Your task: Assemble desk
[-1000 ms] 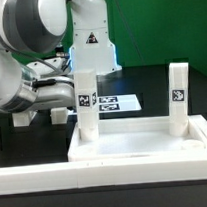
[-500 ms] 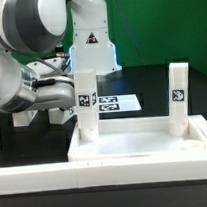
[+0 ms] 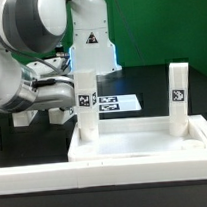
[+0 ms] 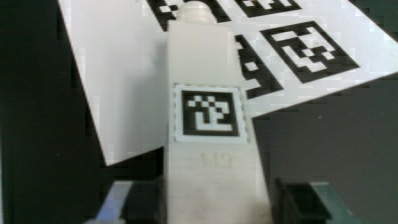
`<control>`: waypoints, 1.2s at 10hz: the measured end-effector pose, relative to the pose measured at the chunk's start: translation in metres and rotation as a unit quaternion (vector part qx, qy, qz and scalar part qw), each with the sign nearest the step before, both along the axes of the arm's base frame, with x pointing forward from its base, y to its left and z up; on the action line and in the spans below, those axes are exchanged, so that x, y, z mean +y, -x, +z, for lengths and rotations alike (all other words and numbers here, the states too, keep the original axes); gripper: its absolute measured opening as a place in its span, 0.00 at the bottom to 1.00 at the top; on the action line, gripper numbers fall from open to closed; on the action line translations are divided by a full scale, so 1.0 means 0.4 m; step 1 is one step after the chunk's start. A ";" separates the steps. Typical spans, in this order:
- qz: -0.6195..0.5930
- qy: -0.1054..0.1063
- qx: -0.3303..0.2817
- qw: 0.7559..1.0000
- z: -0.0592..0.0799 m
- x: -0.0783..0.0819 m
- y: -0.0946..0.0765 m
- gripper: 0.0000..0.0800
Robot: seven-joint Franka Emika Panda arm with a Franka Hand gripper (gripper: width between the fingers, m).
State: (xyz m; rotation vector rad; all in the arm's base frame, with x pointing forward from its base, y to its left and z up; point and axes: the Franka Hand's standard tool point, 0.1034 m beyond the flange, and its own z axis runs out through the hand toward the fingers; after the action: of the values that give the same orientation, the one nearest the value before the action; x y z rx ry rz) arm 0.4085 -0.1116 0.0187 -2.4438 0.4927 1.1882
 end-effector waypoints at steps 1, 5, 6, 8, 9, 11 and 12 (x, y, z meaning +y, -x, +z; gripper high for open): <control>0.000 0.000 0.000 1.000 0.000 0.000 0.000 0.36; 0.009 -0.008 -0.014 1.000 0.110 0.005 -0.020 0.36; 0.009 -0.009 -0.020 1.000 0.142 0.009 -0.017 0.36; 0.012 -0.012 -0.034 0.999 0.202 0.039 -0.017 0.36; 0.011 -0.003 -0.049 0.999 0.229 0.062 -0.023 0.36; -0.006 0.038 -0.117 0.992 0.300 0.128 -0.052 0.36; -0.015 0.061 -0.124 0.990 0.340 0.178 -0.074 0.36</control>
Offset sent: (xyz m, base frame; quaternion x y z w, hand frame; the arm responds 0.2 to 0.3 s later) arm -0.0051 -0.0063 0.0799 -0.0426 -0.0073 -0.0178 0.9989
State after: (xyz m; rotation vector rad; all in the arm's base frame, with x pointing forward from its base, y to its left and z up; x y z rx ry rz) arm 0.4383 -0.0403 0.1545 -2.6308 0.5382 0.8479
